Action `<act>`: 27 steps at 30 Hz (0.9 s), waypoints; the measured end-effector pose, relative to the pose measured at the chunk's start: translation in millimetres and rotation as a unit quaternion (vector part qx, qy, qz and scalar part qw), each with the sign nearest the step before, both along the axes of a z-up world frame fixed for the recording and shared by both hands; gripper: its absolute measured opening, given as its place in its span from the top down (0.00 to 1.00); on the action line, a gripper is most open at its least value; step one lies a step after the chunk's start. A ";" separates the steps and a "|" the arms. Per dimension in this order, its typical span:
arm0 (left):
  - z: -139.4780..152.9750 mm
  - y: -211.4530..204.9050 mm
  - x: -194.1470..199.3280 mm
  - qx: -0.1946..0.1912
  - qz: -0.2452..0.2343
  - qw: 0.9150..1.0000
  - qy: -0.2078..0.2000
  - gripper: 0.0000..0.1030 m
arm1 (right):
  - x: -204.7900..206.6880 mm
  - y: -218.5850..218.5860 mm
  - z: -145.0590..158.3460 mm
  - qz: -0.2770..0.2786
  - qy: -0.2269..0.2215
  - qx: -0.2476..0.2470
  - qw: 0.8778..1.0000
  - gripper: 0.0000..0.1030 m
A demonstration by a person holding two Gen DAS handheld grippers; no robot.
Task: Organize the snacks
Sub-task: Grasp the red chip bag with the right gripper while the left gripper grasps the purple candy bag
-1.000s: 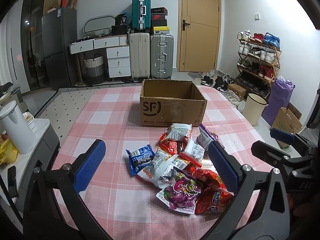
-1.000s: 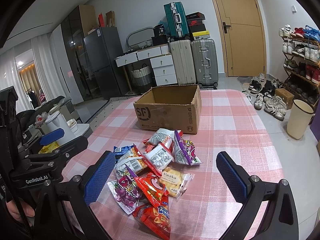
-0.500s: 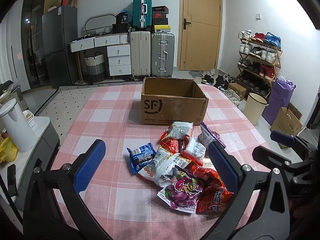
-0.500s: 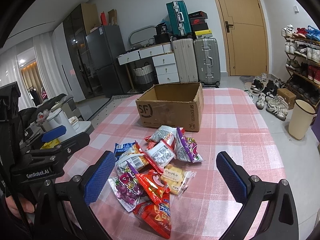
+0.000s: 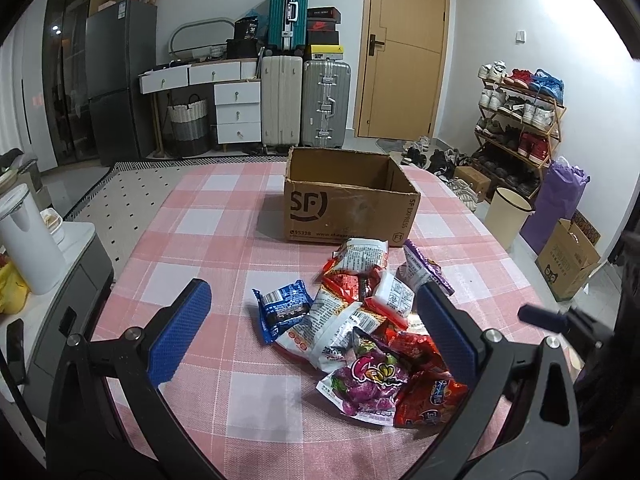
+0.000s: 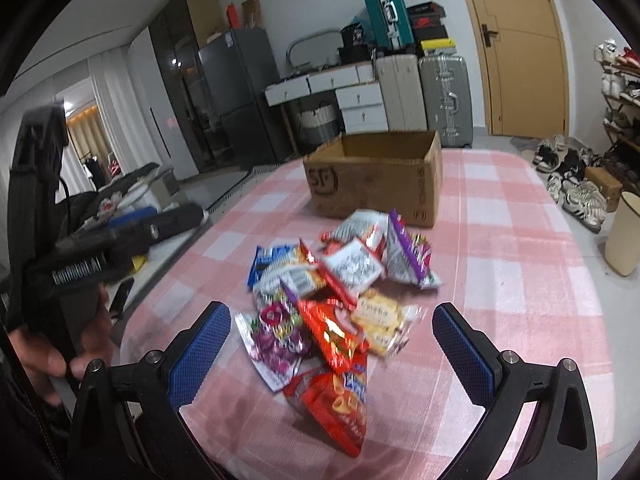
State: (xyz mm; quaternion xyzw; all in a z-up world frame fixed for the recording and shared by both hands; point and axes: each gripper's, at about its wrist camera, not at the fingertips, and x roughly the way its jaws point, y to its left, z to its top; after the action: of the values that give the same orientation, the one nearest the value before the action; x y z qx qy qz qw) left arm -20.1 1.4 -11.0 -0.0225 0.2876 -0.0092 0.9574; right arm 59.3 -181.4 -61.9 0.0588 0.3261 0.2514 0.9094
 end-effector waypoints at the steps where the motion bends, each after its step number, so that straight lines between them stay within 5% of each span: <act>1: -1.2 2.1 1.0 -0.001 0.000 1.000 0.001 0.01 | -0.3 0.9 -3.8 0.002 0.005 -0.002 1.000 0.00; 13: -12.7 7.8 7.7 -0.010 0.007 1.000 0.019 0.01 | -7.3 17.4 -55.2 0.034 0.056 -0.030 0.997 0.00; 27: -19.7 28.0 24.3 -0.021 0.017 0.999 0.034 0.01 | 2.5 25.6 -80.2 0.046 0.085 -0.026 0.995 0.01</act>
State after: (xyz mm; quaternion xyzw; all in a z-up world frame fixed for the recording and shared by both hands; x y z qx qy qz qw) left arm 4.3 29.4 -30.7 -0.0477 0.3195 0.0018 0.9464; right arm 61.8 -155.7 -142.0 0.0417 0.4112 0.2782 0.8671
